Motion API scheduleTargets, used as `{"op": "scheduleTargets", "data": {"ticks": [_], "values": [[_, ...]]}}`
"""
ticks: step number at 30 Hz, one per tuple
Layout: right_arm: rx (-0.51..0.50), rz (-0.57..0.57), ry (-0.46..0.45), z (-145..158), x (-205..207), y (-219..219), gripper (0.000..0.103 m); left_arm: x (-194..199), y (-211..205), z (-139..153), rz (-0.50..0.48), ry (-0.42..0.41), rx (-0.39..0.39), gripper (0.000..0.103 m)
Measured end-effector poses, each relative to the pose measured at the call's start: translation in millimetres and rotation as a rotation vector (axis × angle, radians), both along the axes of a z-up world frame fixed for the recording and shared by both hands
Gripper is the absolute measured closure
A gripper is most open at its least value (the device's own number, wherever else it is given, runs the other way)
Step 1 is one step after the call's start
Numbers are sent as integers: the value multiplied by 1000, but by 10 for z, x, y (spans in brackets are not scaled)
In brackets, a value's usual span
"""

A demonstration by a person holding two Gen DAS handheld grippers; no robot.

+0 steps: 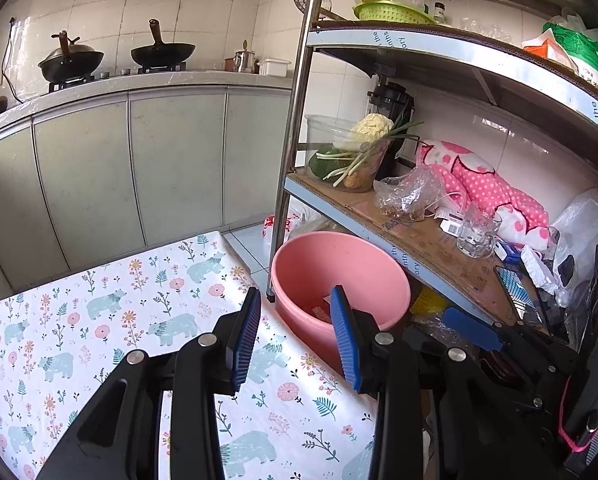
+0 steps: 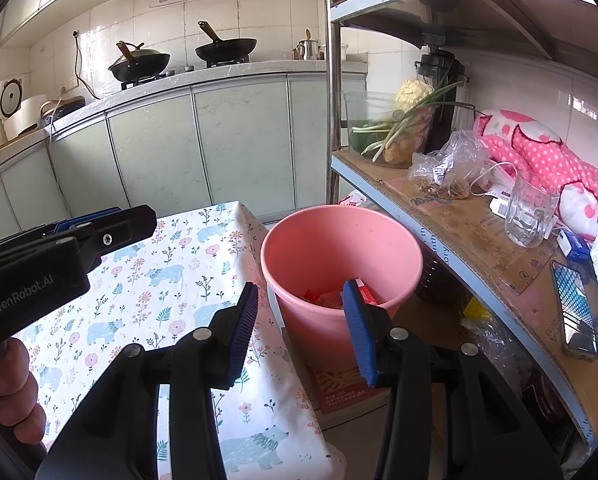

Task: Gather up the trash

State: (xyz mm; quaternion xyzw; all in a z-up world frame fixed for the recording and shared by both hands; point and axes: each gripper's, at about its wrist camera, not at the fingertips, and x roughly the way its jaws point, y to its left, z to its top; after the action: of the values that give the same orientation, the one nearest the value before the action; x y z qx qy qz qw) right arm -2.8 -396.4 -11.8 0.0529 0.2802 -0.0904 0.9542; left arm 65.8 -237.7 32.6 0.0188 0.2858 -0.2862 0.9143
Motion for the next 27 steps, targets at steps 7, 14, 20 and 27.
{"op": "scheduleTargets", "data": {"ticks": [7,14,20,27], "values": [[-2,0,-2,29,-20,-2,58,-25,1,6,-4,-2,0,68],[-2,-3,-2,44,-27,-1,58,-30,1,6,-4,-1,-1,68],[0,-2,-1,46,-32,4,58,-41,5,7,-4,-2,0,68],[0,-3,0,34,-32,3,58,-43,3,6,-5,-2,0,68]]}}
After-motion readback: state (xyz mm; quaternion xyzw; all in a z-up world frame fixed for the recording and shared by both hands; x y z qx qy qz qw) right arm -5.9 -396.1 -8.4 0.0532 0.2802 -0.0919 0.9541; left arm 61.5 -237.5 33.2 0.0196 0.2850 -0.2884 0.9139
